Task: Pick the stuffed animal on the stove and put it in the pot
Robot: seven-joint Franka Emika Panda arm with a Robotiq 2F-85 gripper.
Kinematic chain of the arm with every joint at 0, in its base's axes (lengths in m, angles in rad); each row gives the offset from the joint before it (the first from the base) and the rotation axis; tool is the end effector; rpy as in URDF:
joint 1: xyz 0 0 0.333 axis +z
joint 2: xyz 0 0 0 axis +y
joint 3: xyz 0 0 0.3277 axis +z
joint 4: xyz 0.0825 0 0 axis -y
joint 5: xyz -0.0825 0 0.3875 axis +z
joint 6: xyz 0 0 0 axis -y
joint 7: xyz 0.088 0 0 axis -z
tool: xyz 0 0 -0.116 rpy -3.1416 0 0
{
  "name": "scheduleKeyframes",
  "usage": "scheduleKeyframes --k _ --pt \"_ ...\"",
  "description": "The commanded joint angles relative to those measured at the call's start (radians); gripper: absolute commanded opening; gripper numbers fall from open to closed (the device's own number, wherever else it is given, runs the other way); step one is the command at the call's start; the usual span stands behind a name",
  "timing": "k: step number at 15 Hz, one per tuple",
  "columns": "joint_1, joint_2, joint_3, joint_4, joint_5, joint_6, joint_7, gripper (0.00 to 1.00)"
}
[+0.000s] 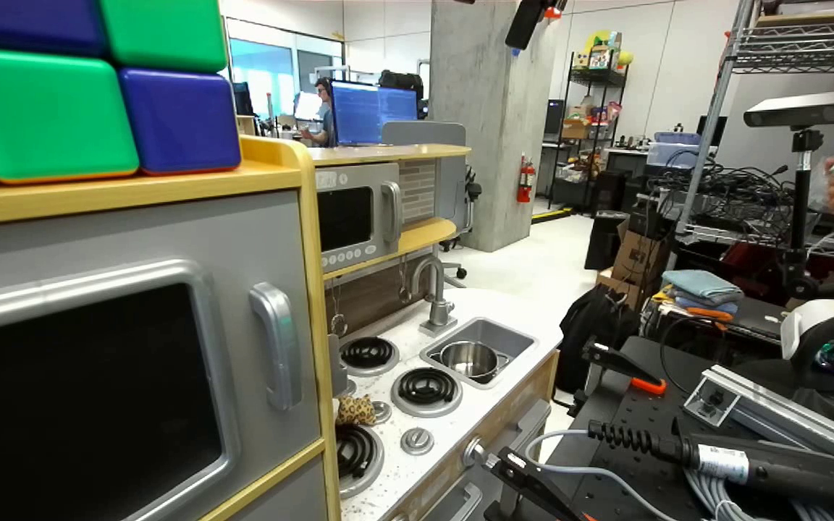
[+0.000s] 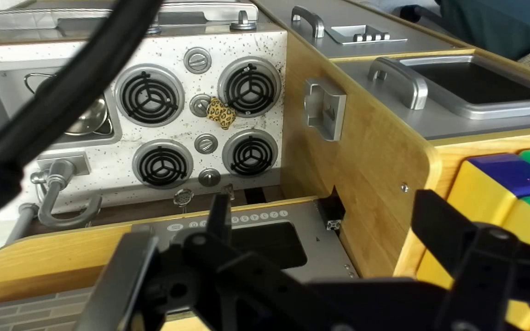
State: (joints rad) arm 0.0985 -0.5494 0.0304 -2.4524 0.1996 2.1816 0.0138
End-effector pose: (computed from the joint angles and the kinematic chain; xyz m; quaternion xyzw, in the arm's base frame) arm 0.4047 0.0625 0.5204 -0.9870 -0.0104 -0.1325 0.0903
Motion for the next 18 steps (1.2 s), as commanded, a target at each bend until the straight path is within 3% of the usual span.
scheduleKeyframes --k 1,4,7,9,14,17,18 --pt "-0.003 0.0 0.002 0.002 0.001 -0.002 -0.001 1.0" --pt "-0.003 0.0 0.002 0.002 0.001 -0.002 -0.001 1.0" --pt "-0.01 0.067 0.077 -0.051 -0.021 0.197 0.078 1.0" --pt "-0.034 0.157 0.147 -0.077 -0.095 0.31 0.169 1.0" --pt "-0.199 0.471 0.313 -0.022 -0.47 0.358 0.586 1.0" --pt "-0.249 0.666 0.294 0.08 -0.726 0.284 0.836 1.0" --pt "-0.166 0.729 0.195 0.117 -0.78 0.277 0.881 1.0"
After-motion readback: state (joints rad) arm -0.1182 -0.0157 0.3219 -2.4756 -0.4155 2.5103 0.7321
